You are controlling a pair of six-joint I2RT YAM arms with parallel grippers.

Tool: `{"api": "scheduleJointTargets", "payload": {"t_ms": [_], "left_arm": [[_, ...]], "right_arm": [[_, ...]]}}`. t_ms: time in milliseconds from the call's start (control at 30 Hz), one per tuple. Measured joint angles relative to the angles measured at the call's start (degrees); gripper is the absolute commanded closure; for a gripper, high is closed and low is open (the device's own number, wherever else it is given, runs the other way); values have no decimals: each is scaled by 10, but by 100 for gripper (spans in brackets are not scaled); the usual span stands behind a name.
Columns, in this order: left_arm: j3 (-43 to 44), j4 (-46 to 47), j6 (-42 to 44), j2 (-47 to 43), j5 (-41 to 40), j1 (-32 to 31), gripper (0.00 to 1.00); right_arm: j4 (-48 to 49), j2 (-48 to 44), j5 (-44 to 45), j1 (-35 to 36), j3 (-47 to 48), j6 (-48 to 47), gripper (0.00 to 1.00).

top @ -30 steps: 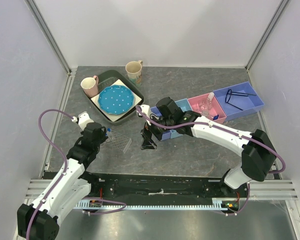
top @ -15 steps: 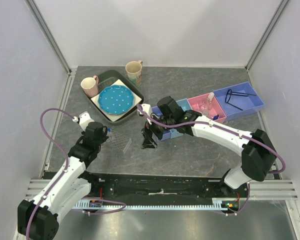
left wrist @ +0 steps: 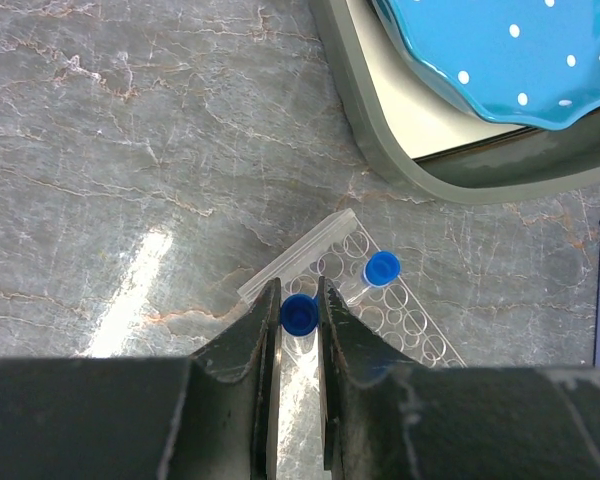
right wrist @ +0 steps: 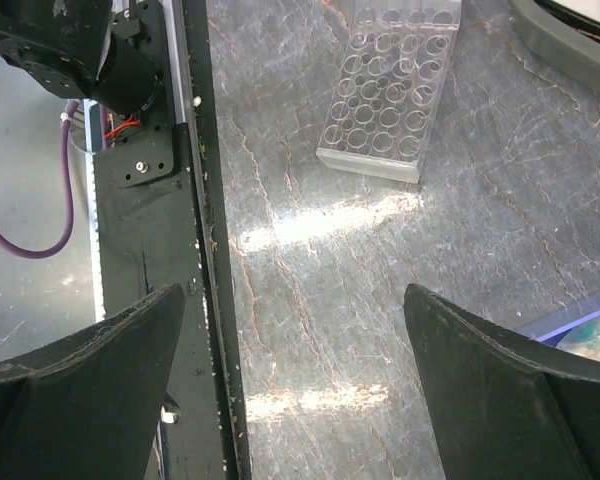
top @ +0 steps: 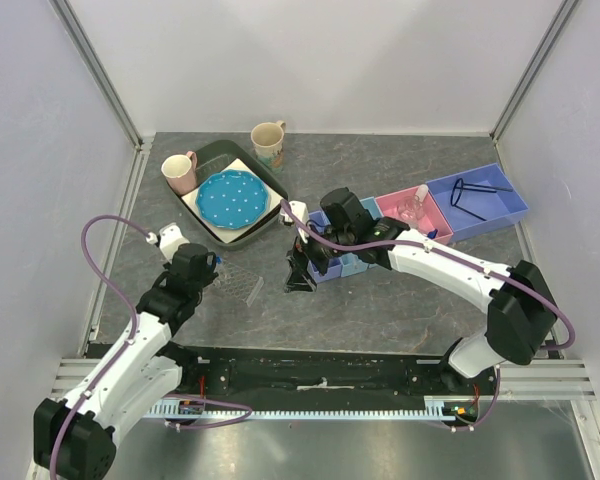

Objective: Organize the chemistry lab equipment

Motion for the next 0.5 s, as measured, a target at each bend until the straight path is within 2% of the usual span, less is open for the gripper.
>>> {"api": "scheduleJointTargets", "payload": {"t_ms": [500], "left_arm": [[13, -22, -3, 12, -10, -8, 95]], "right_arm": [[9, -5, -6, -5, 0, 6, 2]]}}
